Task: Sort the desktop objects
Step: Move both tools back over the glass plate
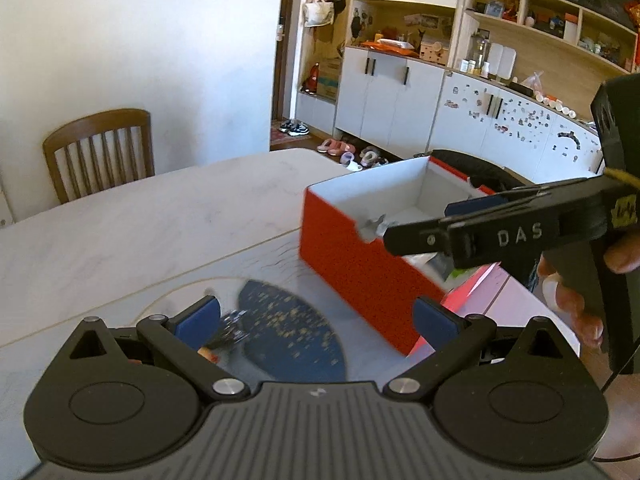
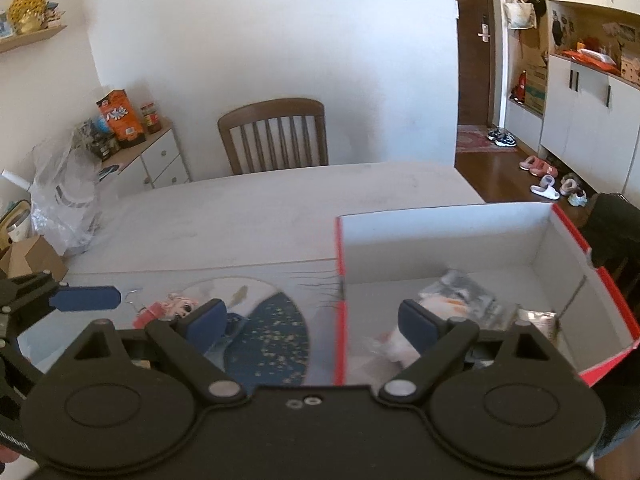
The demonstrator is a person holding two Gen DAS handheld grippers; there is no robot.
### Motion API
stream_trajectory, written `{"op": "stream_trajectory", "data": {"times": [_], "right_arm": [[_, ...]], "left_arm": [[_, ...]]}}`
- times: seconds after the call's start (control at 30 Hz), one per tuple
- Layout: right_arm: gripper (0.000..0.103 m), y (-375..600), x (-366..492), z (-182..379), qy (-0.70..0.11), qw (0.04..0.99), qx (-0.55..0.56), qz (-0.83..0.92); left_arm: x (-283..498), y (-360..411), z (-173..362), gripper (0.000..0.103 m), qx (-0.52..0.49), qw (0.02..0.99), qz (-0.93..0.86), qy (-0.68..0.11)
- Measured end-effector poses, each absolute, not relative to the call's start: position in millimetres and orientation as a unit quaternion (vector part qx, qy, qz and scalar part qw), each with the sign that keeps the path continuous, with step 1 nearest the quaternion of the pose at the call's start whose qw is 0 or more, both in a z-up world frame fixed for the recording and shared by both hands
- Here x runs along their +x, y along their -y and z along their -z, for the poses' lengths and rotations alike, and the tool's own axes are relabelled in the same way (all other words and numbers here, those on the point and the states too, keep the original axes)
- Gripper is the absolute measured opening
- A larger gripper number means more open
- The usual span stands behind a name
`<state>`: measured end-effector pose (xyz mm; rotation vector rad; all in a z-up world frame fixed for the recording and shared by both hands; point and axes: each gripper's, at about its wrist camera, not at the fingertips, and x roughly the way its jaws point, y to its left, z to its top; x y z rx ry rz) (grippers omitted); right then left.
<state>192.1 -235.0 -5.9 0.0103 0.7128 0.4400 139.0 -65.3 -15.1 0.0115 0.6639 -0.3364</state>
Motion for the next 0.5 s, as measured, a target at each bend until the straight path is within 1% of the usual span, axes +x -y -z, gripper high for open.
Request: {"op": "stream_trajectory", "data": {"times": [0.3,0.5], "right_arm": [[0.093,180.5,191.3,16.9,-0.348,0.909,-0.018,-0.227],[0.093,148.5,201.8,34.8,-0.362,0.902,-0.032,-0.233]], "left_arm": [[137.1,16.9,40.6,0.103,-0.004,0.930,0.146,-0.338],[144.4,-1.3,61.1,0.103,0.002,0.927,0.139,-0.349]]}}
